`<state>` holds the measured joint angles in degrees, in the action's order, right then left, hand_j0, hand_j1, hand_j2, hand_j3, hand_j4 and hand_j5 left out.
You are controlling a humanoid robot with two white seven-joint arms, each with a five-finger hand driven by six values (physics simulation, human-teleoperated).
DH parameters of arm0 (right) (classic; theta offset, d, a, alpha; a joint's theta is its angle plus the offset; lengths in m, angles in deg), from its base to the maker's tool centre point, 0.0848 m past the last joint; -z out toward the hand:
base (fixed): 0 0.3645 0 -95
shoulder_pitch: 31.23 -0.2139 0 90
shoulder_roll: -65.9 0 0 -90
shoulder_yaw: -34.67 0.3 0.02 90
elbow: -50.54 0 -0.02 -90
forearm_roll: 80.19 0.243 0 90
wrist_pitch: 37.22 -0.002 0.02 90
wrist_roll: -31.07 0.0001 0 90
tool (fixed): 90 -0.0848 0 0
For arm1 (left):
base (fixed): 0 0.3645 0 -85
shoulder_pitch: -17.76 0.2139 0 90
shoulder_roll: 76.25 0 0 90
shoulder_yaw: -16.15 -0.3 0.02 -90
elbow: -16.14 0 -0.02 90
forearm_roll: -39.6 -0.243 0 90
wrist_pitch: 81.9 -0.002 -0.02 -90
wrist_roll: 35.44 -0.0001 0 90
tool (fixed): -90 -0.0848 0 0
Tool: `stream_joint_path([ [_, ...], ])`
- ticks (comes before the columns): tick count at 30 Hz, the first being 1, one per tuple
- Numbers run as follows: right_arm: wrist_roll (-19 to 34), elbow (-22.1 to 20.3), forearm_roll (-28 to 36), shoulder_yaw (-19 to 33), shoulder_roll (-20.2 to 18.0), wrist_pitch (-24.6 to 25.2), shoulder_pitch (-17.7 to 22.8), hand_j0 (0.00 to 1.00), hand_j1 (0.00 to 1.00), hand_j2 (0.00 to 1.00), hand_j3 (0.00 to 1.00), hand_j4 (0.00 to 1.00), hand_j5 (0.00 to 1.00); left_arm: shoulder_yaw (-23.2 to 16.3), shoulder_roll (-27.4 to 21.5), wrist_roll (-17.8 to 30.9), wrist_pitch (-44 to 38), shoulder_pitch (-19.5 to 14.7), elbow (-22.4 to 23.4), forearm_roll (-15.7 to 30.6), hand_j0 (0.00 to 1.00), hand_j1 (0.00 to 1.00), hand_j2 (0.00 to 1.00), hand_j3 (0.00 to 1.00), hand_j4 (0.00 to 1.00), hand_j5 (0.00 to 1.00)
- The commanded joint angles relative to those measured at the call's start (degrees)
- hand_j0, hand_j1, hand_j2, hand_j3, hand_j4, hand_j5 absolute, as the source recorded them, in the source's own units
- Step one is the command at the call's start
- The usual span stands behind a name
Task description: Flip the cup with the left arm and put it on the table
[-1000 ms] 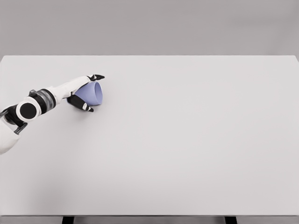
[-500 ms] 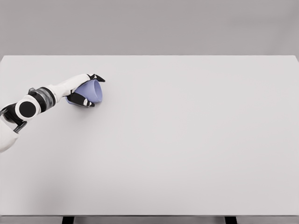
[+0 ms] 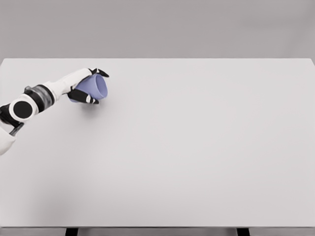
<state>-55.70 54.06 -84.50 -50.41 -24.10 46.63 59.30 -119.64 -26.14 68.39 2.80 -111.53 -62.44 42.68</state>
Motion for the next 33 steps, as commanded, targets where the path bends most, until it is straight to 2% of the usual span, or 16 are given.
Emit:
stream_joint_path([
  [1,0.0,0.0,0.0,0.0,0.0,0.0,0.0,1.00,1.00,1.00,1.00,1.00,1.00,0.9,-0.1,0.0,0.0,0.0,-0.2,1.0,0.78,0.78,0.78,0.78,0.78,0.78],
  [5,-0.1,0.0,0.0,0.0,0.0,0.0,0.0,1.00,1.00,1.00,1.00,1.00,1.00,3.7,0.2,0.0,0.2,0.6,-0.3,2.5,0.78,0.78,0.78,0.78,0.78,0.78],
  [8,-0.1,0.0,0.0,0.0,0.0,0.0,0.0,1.00,1.00,1.00,1.00,1.00,1.00,4.3,0.3,0.0,0.7,0.4,-0.3,3.9,0.78,0.78,0.78,0.78,0.78,0.78],
  [10,0.0,0.0,0.0,0.0,0.0,0.0,0.0,1.00,1.00,1.00,1.00,1.00,1.00,6.2,0.3,0.0,0.8,0.6,-1.0,5.4,0.78,0.78,0.78,0.78,0.78,0.78],
  [12,-0.1,0.0,0.0,0.0,0.0,0.0,0.0,1.00,1.00,1.00,1.00,1.00,1.00,6.3,0.2,0.0,0.8,0.8,-2.1,7.3,0.79,0.79,0.79,0.79,0.79,0.79],
  [16,0.0,0.0,0.0,0.0,0.0,0.0,0.0,1.00,1.00,1.00,1.00,1.00,1.00,9.2,0.5,-0.1,0.9,3.0,-2.3,8.2,0.79,0.79,0.79,0.79,0.79,0.79],
  [19,0.0,0.0,0.0,0.0,0.0,0.0,0.0,1.00,1.00,1.00,1.00,1.00,1.00,10.4,1.0,0.0,1.3,3.3,-2.4,10.5,0.79,0.79,0.79,0.79,0.79,0.79],
  [22,0.0,0.0,0.0,0.0,0.0,0.0,0.0,1.00,1.00,1.00,1.00,1.00,1.00,12.8,1.6,0.0,2.5,5.2,-2.3,11.9,0.79,0.79,0.79,0.79,0.79,0.79],
  [28,0.0,0.0,0.0,0.0,0.0,0.0,0.0,1.00,1.00,1.00,1.00,1.00,1.00,16.3,4.4,0.0,2.5,7.5,-2.2,12.2,0.79,0.79,0.79,0.79,0.79,0.79],
  [33,0.0,0.0,0.0,0.0,0.0,0.0,0.0,1.00,1.00,1.00,1.00,1.00,1.00,17.8,4.9,0.0,3.4,8.2,-2.2,13.9,0.80,0.80,0.80,0.80,0.80,0.80],
])
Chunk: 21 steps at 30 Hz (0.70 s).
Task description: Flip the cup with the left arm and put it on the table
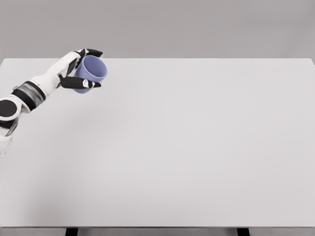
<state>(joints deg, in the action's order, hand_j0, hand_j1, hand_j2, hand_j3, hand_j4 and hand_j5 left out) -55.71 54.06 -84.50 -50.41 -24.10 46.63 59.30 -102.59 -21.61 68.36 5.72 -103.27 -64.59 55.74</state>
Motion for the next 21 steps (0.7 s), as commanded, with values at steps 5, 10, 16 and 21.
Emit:
stream_joint_path([
  [5,0.0,0.0,0.0,0.0,0.0,0.0,0.0,1.00,1.00,1.00,1.00,1.00,1.00,5.2,3.3,0.0,0.5,2.9,0.2,0.8,0.80,0.80,0.80,0.80,0.80,0.80],
  [10,0.0,0.0,0.0,0.0,0.0,0.0,0.0,1.00,1.00,1.00,1.00,1.00,1.00,7.7,6.1,0.0,1.0,4.2,0.6,0.8,0.80,0.80,0.80,0.80,0.80,0.80],
  [16,0.0,0.0,0.0,0.0,0.0,0.0,0.0,1.00,1.00,1.00,1.00,1.00,1.00,8.7,7.9,0.0,0.8,5.0,0.7,0.8,0.81,0.81,0.81,0.81,0.81,0.81],
  [21,0.0,0.0,0.0,0.0,0.0,0.0,0.0,1.00,1.00,1.00,1.00,1.00,1.00,10.4,9.3,-0.1,0.7,6.4,0.7,0.9,0.81,0.81,0.81,0.81,0.81,0.81],
])
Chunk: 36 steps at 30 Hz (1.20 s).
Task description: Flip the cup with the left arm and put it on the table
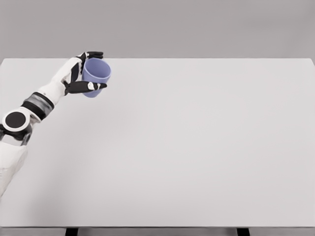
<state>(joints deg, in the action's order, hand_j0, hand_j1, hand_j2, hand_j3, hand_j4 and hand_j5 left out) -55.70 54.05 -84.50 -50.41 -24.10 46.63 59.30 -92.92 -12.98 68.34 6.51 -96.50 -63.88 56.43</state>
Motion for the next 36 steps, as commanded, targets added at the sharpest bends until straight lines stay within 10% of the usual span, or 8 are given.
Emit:
stream_joint_path([
  [1,0.0,0.0,0.0,0.0,0.0,0.0,0.0,1.00,1.00,1.00,1.00,1.00,1.00,1.0,0.7,0.0,0.0,0.1,0.0,0.2,0.81,0.81,0.81,0.81,0.81,0.81],
  [36,-0.1,0.0,0.0,0.0,0.0,0.0,0.0,1.00,1.00,1.00,1.00,1.00,1.00,6.6,6.9,-0.1,-0.2,5.7,0.4,0.2,0.84,0.84,0.84,0.84,0.84,0.84],
])
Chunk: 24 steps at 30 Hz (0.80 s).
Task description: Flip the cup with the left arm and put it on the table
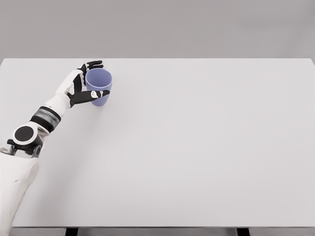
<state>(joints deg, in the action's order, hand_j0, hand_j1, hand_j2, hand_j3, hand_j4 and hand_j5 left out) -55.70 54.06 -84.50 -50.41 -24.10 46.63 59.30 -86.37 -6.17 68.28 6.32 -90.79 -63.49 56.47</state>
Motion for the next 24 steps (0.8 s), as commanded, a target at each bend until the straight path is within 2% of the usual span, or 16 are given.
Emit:
stream_joint_path([
  [1,0.0,0.0,0.0,0.0,0.0,0.0,0.0,1.00,1.00,1.00,1.00,1.00,1.00,0.0,0.1,0.0,0.0,0.0,0.0,0.2,0.84,0.84,0.84,0.84,0.84,0.84],
  [3,0.0,0.0,0.0,0.0,0.0,0.0,0.0,1.00,1.00,1.00,1.00,1.00,1.00,0.0,0.1,0.0,0.0,0.0,0.0,0.2,0.85,0.85,0.85,0.85,0.85,0.85],
  [7,0.0,0.0,0.0,0.0,0.0,0.0,0.0,1.00,1.00,1.00,1.00,1.00,1.00,0.0,0.1,0.0,-0.1,0.0,0.0,0.2,1.00,1.00,1.00,1.00,1.00,1.00],
  [24,0.0,0.0,0.0,0.0,0.0,0.0,0.0,1.00,1.00,1.00,1.00,1.00,1.00,-0.1,-0.6,0.0,0.1,-0.4,-0.6,-0.5,1.00,1.00,1.00,1.00,1.00,1.00],
])
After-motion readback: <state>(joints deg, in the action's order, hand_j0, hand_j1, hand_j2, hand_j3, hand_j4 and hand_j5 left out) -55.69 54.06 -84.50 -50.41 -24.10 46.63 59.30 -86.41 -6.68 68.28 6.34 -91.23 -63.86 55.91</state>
